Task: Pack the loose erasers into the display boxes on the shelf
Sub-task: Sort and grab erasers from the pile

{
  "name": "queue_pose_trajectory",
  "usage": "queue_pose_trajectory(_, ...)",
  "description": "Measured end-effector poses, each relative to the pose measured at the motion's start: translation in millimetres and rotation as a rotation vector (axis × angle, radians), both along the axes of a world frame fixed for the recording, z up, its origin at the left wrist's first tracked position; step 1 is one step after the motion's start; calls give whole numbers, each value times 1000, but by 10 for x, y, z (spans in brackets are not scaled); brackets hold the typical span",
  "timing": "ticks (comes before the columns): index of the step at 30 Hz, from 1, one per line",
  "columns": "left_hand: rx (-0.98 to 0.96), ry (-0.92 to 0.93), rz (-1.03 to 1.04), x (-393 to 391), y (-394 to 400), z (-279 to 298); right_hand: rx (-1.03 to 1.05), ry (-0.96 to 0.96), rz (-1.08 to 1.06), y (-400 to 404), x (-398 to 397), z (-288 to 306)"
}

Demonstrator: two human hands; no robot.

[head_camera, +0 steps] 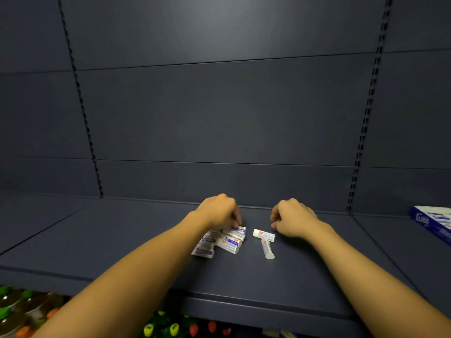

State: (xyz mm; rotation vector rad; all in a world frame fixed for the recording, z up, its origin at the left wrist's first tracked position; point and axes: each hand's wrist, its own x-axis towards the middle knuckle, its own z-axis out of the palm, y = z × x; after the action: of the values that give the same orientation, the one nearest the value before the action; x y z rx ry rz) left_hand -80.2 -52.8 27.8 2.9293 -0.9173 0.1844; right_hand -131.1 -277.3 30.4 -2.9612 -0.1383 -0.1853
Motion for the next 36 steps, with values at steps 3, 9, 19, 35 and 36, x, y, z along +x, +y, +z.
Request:
queue_pose_trajectory(3, 44, -16, -50, 62, -3, -14, -1, 6, -28, -8, -9, -4)
queue_pose_trajectory(9, 53, -35, -123, 169, 7, -89, 67, 19, -57, 38, 20, -33)
queue_pose_trajectory(19, 64, 42, -168, 288, 66, -70, 73, 87, -48, 112, 87, -68)
queue_pose_trajectory(35, 64, 51, -161, 345, 147, -69, 43, 194, -25, 334, 101, -44)
queue_pose_trajectory(36, 64, 50, -161, 343, 147, -70, 27, 185, -29, 350, 96, -42)
